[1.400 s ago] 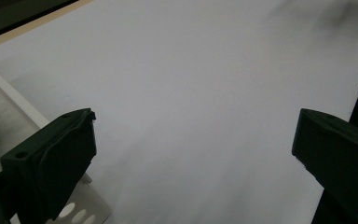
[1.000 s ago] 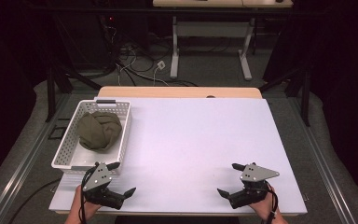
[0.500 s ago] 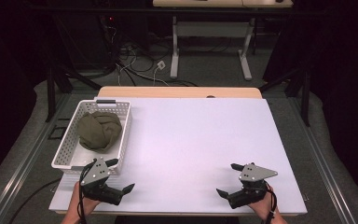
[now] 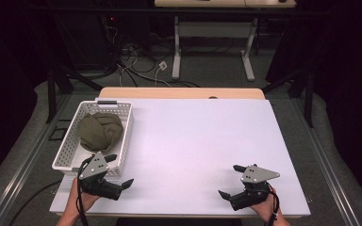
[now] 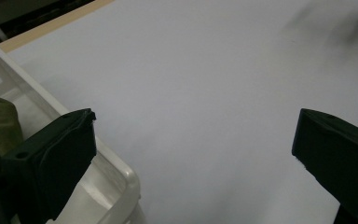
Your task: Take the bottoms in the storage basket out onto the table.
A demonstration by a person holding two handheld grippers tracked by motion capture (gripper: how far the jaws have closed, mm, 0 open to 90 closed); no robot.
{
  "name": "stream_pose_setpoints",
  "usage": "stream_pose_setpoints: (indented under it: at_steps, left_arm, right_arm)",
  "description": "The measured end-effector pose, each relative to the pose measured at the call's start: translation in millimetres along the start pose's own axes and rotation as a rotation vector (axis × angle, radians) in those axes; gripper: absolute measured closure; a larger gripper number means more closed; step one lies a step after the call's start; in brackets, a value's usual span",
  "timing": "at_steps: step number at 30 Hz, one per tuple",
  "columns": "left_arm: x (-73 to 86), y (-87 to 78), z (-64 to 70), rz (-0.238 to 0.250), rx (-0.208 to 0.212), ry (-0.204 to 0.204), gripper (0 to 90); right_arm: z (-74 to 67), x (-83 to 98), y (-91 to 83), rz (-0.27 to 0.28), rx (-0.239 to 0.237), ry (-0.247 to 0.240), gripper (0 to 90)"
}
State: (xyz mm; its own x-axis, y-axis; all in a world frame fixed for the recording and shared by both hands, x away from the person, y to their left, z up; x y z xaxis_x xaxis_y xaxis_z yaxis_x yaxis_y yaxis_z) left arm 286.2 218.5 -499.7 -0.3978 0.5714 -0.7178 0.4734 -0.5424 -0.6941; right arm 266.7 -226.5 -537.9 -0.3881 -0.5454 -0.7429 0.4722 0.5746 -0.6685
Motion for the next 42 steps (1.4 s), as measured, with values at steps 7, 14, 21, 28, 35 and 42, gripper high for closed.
stream_pose_setpoints:
  at_steps: [7, 14, 21, 28, 35, 42]
  left_arm:
    - [-3.0, -5.6, -10.0, 0.007, -0.019, -0.016, 0.0]
    - [-5.2, -6.7, -18.7, -0.009, -0.039, -0.006, 0.0]
    - [-7.9, -8.6, -30.6, -0.025, -0.068, -0.007, 0.0]
    - [-8.7, -11.5, -46.5, -0.046, -0.094, -0.017, 0.0]
    - [-10.8, -16.4, -62.6, -0.073, -0.12, -0.023, 0.0]
    - [-15.4, -23.5, -76.5, -0.1, -0.152, -0.015, 0.0]
  right_arm:
    - [0.1, 0.2, 1.1, -0.007, 0.001, 0.001, 0.2]
    - [-0.3, -0.3, 1.8, -0.006, 0.004, -0.001, 0.2]
    - [-0.1, 0.4, 1.5, -0.008, 0.005, 0.005, 0.3]
    - [0.1, 0.1, 2.8, -0.011, 0.006, 0.005, 0.3]
    - [-0.8, -0.1, 2.5, -0.011, 0.004, 0.002, 0.3]
    - [-1.1, -0.1, 3.1, -0.015, 0.001, 0.0, 0.4]
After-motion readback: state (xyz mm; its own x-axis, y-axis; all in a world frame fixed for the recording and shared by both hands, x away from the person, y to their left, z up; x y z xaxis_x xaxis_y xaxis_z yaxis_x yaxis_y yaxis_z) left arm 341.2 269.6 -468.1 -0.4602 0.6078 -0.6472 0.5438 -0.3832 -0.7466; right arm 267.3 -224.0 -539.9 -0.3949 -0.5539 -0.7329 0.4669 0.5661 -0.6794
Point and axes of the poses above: each handheld gripper's, and its own axes: y roughly forward along the jaws, x roughly out of its underside, z roughly to its right, the point moved 2 cm from there along y, roughly forward along the jaws, and after that the axes turned 11 degrees about -z, right-handed, at the moved point
